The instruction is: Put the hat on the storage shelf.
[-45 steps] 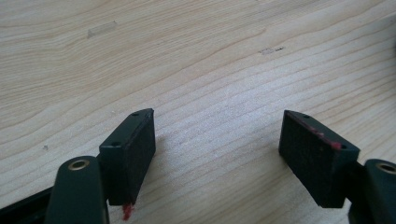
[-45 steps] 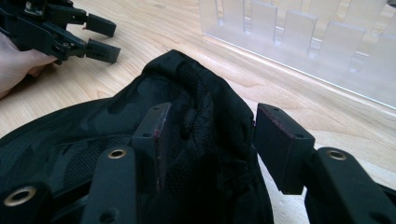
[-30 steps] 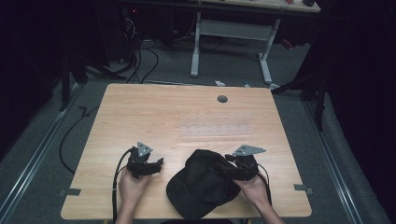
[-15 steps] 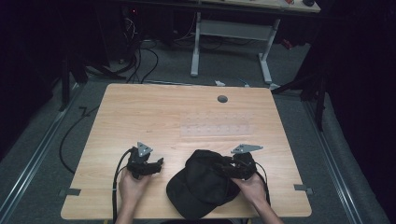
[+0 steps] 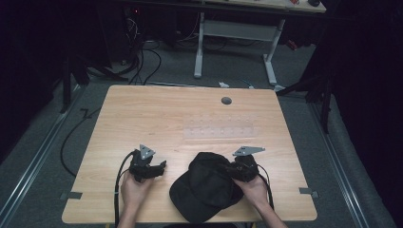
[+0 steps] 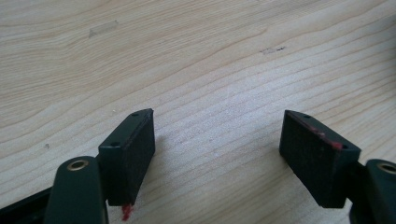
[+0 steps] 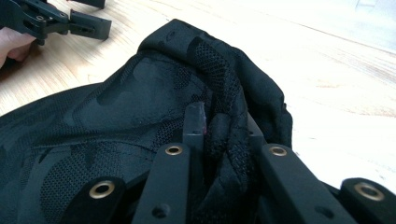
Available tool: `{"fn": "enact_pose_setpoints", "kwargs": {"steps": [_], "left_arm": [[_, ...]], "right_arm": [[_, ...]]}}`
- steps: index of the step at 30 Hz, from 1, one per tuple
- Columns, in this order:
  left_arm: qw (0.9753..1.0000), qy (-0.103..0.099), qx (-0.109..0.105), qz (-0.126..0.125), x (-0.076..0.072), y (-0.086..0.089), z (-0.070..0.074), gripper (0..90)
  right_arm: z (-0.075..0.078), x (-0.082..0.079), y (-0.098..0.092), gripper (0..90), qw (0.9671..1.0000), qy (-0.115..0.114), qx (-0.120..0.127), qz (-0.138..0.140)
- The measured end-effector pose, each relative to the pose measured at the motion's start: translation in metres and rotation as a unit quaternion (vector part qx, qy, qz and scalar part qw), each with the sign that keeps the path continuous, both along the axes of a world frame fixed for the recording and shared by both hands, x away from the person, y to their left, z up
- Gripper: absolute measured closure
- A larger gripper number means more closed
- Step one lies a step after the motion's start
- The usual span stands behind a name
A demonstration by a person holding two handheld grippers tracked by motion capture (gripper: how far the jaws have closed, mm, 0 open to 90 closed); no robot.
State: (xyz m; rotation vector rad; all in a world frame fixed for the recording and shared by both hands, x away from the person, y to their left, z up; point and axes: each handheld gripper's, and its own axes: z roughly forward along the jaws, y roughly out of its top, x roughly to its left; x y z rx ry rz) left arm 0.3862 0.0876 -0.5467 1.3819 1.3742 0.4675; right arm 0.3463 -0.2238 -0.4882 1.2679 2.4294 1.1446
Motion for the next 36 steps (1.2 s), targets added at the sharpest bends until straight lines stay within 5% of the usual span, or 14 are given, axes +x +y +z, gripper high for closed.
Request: {"fn": "enact_pose_setpoints", "kwargs": {"steps": [25, 36], "left_arm": [[1.0000, 0.002, -0.002, 0.004, 0.001, -0.001, 0.000, 25.6], [0.9997, 0.016, -0.008, -0.016, 0.002, 0.000, 0.003, 23.8]], "right_arm": [[0.019, 0.001, -0.015, 80.5, 0.9991, -0.023, 0.032, 0.017], [0.032, 0.001, -0.020, 80.7, 0.9977, -0.048, 0.037, 0.031]]}}
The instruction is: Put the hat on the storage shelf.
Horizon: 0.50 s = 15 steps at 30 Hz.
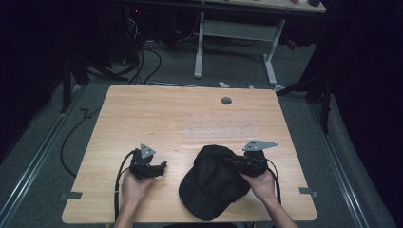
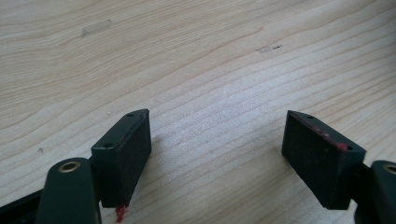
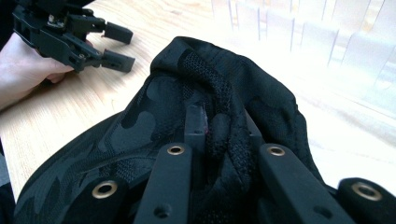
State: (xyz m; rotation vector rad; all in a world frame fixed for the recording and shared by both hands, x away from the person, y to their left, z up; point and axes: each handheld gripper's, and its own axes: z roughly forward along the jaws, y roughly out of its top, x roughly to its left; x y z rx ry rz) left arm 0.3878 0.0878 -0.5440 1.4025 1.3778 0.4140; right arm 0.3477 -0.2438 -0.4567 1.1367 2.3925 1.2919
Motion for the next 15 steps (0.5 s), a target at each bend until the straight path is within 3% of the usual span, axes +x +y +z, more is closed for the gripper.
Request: {"fn": "enact_pose_setpoints", "kwargs": {"steps": [3, 8, 15], "left_arm": [[0.9992, 0.018, -0.032, -0.012, -0.001, 0.001, 0.005, 23.0], [0.9968, 0.016, -0.064, -0.045, -0.010, -0.003, 0.017, 22.7], [0.9892, 0.032, -0.100, -0.102, -0.019, -0.014, 0.038, 20.7]], "right_arm": [[0.005, 0.001, -0.002, 80.7, 1.0000, -0.007, 0.006, 0.002], [0.012, 0.001, -0.004, 80.7, 0.9997, -0.021, 0.011, 0.006], [0.017, 0.002, -0.002, 80.7, 0.9994, -0.032, 0.009, 0.013]]}}
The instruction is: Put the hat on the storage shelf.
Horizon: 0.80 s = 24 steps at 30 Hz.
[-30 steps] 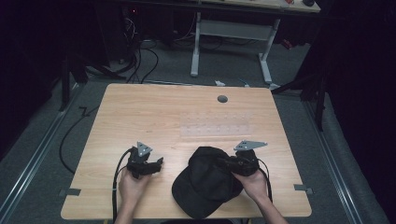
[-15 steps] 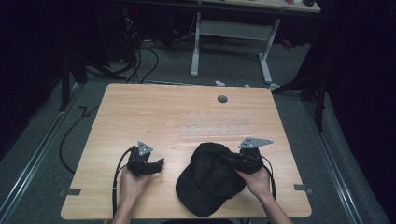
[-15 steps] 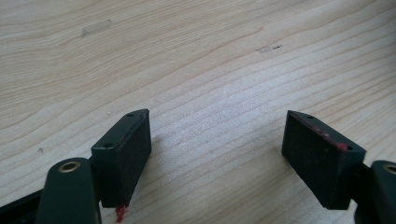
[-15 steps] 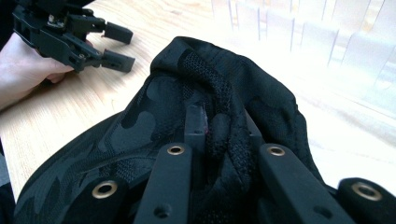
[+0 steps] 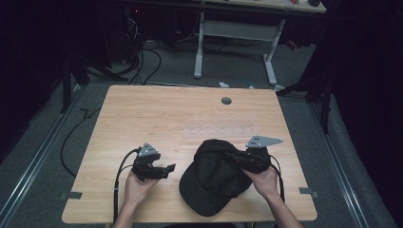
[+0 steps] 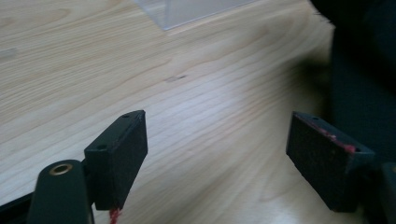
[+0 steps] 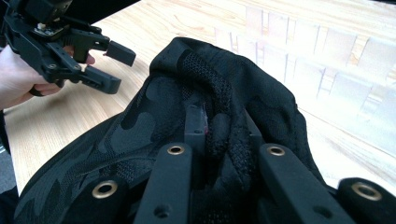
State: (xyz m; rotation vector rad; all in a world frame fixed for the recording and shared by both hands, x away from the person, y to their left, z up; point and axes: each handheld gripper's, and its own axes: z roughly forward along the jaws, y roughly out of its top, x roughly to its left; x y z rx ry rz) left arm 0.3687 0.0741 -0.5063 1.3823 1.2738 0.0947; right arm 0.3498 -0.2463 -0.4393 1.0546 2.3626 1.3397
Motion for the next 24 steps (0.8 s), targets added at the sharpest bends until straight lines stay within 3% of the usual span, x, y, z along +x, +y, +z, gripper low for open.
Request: {"fn": "enact_pose_setpoints", "kwargs": {"steps": [7, 13, 24], "left_arm": [[0.9988, -0.006, -0.018, -0.045, -0.010, -0.014, 0.021, 18.6], [0.9960, -0.008, -0.026, -0.084, -0.016, -0.028, 0.036, 16.9], [0.9933, 0.009, -0.020, -0.113, -0.011, -0.048, 0.041, 15.5]], "right_arm": [[0.004, 0.002, 0.004, 80.7, 0.9999, -0.012, -0.001, 0.010], [0.007, 0.003, 0.008, 80.7, 0.9996, -0.020, -0.001, 0.018], [0.016, 0.003, 0.015, 80.7, 0.9982, -0.043, 0.006, 0.042]]}}
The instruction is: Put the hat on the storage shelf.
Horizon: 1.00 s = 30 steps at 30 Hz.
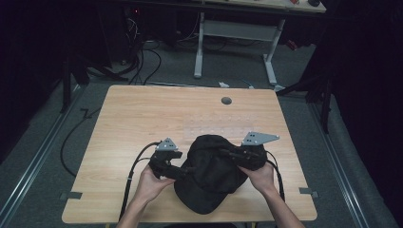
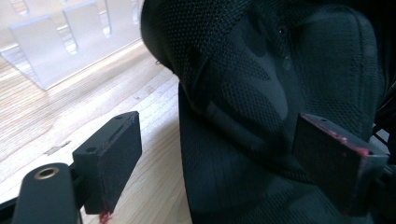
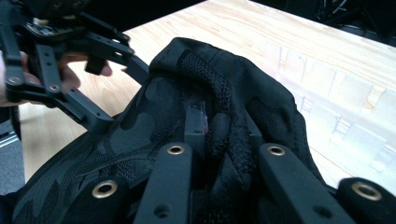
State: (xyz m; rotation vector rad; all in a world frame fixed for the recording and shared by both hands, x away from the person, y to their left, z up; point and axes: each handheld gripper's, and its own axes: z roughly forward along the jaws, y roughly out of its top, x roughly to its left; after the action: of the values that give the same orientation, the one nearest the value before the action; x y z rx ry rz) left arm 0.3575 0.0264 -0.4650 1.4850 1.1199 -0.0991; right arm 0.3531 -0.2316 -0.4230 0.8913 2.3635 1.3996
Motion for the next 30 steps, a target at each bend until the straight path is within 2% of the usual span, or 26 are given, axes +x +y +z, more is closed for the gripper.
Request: {"fn": "enact_pose_setpoints", "kwargs": {"steps": [5, 11, 14, 17, 21, 26, 30], "left_arm": [[1.0000, 0.000, 0.009, -0.004, 0.002, -0.004, 0.000, 15.6], [0.9997, 0.013, 0.002, -0.019, 0.004, -0.008, 0.002, 15.3], [0.9993, 0.025, -0.009, -0.027, 0.004, -0.009, 0.003, 15.3], [0.9989, 0.029, -0.009, -0.035, 0.003, -0.011, 0.003, 16.0], [0.9984, 0.030, -0.007, -0.048, 0.001, -0.011, 0.007, 25.1], [0.9980, 0.028, 0.009, -0.055, -0.001, -0.010, 0.010, 31.8], [0.9977, 0.030, 0.005, -0.061, -0.002, -0.008, 0.011, 39.9]], "right_arm": [[0.002, 0.000, 0.001, 80.7, 0.9999, -0.011, 0.001, 0.011], [0.007, 0.002, 0.001, 80.7, 0.9992, -0.023, 0.013, 0.031], [0.009, 0.004, 0.002, 80.7, 0.9984, -0.026, 0.025, 0.043], [0.010, 0.007, 0.003, 80.7, 0.9975, -0.028, 0.035, 0.054], [0.013, 0.009, 0.005, 80.6, 0.9964, -0.037, 0.039, 0.065], [0.018, 0.012, 0.007, 80.3, 0.9956, -0.046, 0.039, 0.072], [0.020, 0.014, 0.007, 80.2, 0.9951, -0.054, 0.039, 0.073]]}}
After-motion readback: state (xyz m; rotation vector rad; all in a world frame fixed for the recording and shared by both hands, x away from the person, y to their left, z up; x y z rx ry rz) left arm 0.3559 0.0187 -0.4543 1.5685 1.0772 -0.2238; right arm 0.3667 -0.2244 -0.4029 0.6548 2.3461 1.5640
